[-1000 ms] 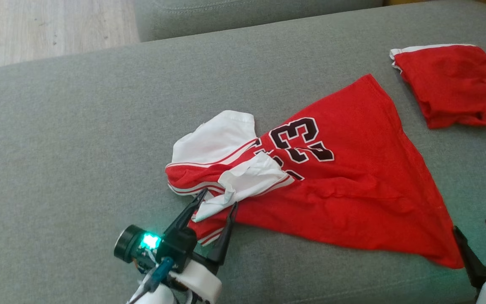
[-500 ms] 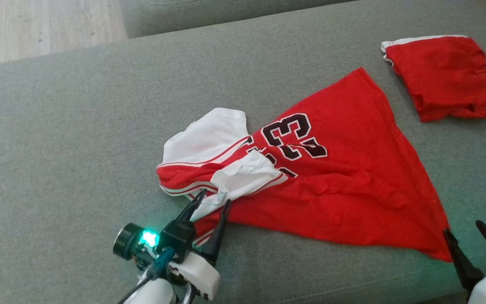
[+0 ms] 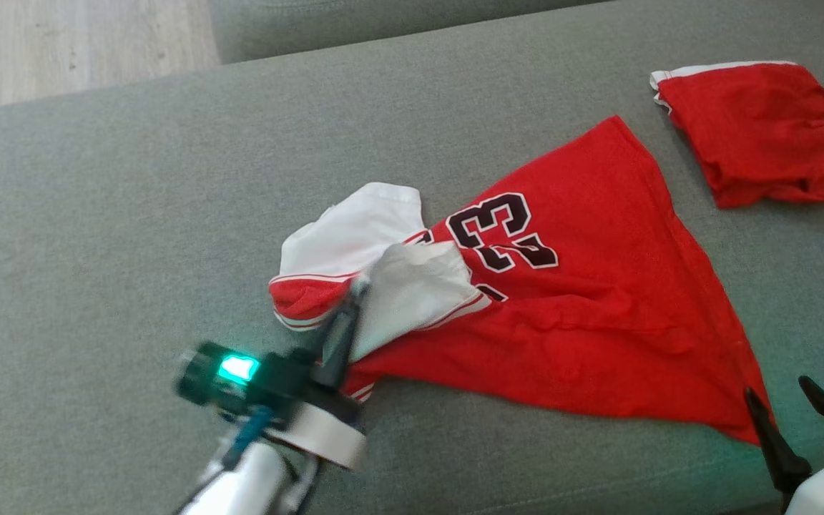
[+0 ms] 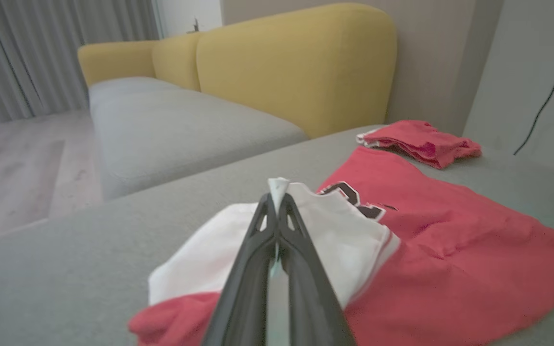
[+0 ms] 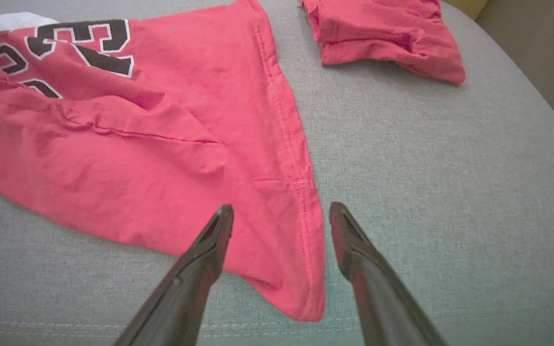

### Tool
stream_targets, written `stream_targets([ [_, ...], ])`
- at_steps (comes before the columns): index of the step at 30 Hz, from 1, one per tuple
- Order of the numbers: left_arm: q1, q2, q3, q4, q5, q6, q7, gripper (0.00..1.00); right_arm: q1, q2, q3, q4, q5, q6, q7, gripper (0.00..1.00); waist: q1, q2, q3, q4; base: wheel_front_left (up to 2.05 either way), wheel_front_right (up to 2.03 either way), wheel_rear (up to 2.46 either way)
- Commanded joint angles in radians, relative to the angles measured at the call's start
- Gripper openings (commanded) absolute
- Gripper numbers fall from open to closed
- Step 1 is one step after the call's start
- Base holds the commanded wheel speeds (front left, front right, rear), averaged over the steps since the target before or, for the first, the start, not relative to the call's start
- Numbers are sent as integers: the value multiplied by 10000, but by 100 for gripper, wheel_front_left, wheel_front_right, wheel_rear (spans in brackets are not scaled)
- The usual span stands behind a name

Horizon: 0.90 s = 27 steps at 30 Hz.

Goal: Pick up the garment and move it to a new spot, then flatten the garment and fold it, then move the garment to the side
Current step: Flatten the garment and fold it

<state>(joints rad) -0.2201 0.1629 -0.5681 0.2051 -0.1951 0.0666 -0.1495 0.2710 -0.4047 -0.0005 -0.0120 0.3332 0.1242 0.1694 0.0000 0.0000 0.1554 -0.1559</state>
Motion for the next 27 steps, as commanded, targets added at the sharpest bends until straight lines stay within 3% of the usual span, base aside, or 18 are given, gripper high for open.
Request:
stream_targets([
  [1, -239, 337, 567, -528, 36, 139, -113, 0, -170, -240, 92, -244, 62, 65, -168, 100, 0, 0, -55, 42, 0, 0, 0],
  [7, 146, 1736, 1632, -2253, 119, 608, 111, 0, 159, 143, 179, -72, 270, 65, -579, 100, 0, 0, -338, 129, 0, 0, 0],
  [12, 379, 2636, 2354, -3179, 0, 736, 594, 0, 145, 348, 720, 123, 643, 65, -894, 100, 0, 0, -338, 90, 0, 0, 0],
  [19, 375, 3070, 2753, -3570, -129, 801, 833, 0, -507, 788, 1317, 560, 1959, 65, -1338, 100, 0, 0, -165, -41, 0, 0, 0],
  [27, 232, 3161, 2768, -3573, -126, 819, 872, 0, -1777, 1012, 1987, 1509, 2905, 65, -1702, 100, 0, 0, 61, 3, 0, 0, 0],
])
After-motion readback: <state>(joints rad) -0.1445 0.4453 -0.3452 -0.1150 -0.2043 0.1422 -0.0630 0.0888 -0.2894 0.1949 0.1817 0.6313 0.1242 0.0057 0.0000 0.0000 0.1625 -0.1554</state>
